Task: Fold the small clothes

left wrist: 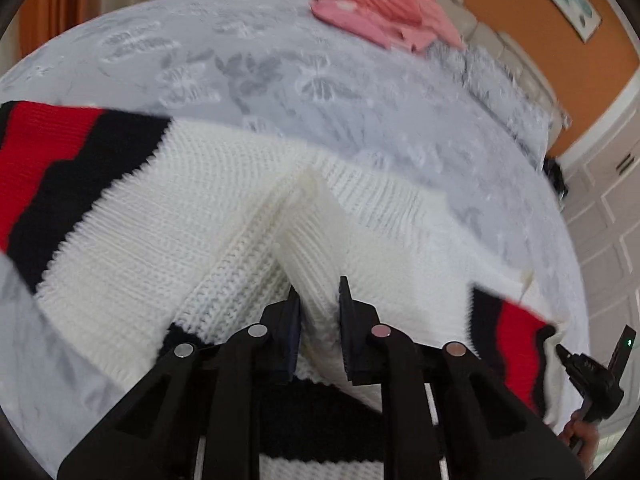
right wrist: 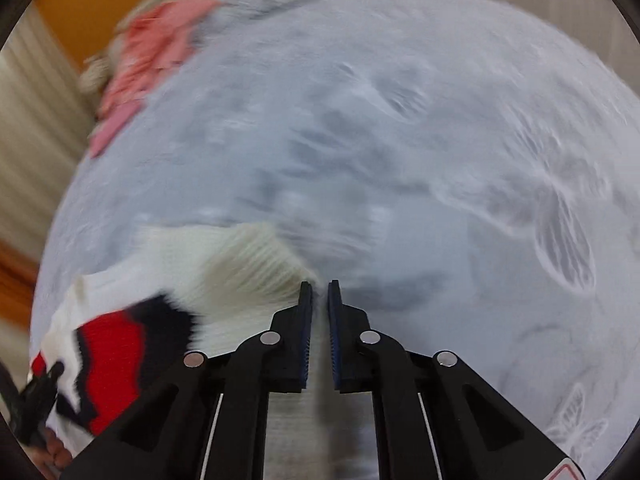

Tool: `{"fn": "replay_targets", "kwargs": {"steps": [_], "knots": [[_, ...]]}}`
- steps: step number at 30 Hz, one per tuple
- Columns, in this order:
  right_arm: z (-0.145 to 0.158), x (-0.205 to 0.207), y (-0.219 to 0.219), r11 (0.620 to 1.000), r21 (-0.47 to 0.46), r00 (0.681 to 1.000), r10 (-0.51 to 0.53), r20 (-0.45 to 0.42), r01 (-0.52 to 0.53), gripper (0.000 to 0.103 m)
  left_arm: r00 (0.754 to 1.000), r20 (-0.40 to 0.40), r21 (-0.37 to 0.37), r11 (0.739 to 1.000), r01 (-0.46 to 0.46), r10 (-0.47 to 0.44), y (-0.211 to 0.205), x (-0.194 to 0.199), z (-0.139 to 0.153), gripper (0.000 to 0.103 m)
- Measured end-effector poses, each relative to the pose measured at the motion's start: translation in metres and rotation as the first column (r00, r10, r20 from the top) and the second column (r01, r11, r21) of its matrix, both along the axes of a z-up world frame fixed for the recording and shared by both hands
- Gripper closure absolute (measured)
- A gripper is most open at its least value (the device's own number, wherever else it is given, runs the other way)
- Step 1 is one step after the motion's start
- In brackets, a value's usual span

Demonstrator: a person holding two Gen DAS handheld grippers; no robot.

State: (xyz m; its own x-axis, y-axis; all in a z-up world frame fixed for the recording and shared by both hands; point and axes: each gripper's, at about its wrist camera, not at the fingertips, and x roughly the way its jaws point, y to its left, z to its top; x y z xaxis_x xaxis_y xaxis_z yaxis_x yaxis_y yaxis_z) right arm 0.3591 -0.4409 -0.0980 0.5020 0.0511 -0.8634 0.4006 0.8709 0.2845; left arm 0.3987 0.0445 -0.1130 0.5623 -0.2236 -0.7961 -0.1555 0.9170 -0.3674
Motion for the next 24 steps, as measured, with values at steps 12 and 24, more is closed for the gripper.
{"fn": "replay_targets", "kwargs": {"steps": [12, 24], "knots": [[0.022, -0.060, 0.054, 0.960, -0.211, 0.983, 0.178, -0.049, -0.184, 0.087, 0.991, 0.046, -0.090, 0.989, -0.118, 0.123, 0.013, -0.066, 0.028, 0.058], [0.122, -0.216, 0.117, 0.956, -0.250, 0.983, 0.176, 0.059, -0.156, 0.075, 0.994, 0.099, -0.003, 0.999, 0.050, -0.050, -0.033, -0.234, 0.099, 0.034]]}}
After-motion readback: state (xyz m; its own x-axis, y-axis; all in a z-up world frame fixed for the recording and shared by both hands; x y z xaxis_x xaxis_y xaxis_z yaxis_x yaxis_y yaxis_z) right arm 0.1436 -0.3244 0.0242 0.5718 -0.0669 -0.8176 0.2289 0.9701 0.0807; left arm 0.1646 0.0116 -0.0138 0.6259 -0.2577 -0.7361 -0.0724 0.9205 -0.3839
